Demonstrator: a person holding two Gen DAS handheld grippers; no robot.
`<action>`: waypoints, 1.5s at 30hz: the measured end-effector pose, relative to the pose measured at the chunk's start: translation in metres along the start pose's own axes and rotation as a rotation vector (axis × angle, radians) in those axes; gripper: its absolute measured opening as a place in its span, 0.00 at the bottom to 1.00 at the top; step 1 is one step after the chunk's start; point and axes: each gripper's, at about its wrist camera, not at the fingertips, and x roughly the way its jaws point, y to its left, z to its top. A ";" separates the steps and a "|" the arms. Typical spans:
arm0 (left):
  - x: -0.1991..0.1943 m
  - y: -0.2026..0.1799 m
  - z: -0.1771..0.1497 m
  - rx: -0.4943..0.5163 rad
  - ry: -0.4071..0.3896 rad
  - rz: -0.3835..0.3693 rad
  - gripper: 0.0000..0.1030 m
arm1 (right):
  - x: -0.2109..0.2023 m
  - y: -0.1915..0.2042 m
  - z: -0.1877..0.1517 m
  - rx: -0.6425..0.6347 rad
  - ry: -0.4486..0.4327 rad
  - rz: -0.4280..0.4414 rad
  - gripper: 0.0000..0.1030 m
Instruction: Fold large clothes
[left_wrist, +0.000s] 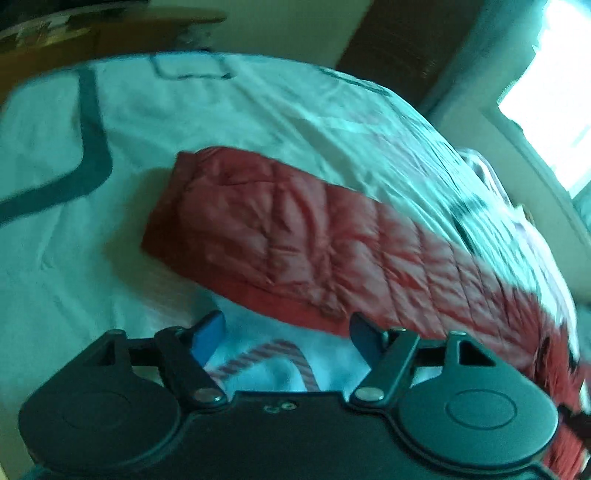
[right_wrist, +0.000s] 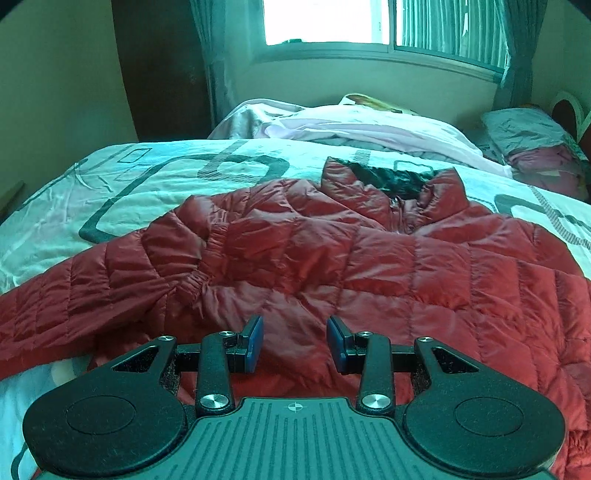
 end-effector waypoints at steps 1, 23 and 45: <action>0.003 0.004 0.003 -0.024 -0.025 -0.017 0.67 | 0.003 0.001 0.002 0.002 0.000 -0.006 0.37; -0.043 -0.114 0.040 0.277 -0.356 -0.385 0.06 | 0.049 -0.003 0.013 -0.007 0.042 -0.116 0.37; 0.012 -0.353 -0.224 1.073 0.036 -0.698 0.24 | -0.075 -0.157 -0.019 0.294 -0.075 -0.097 0.37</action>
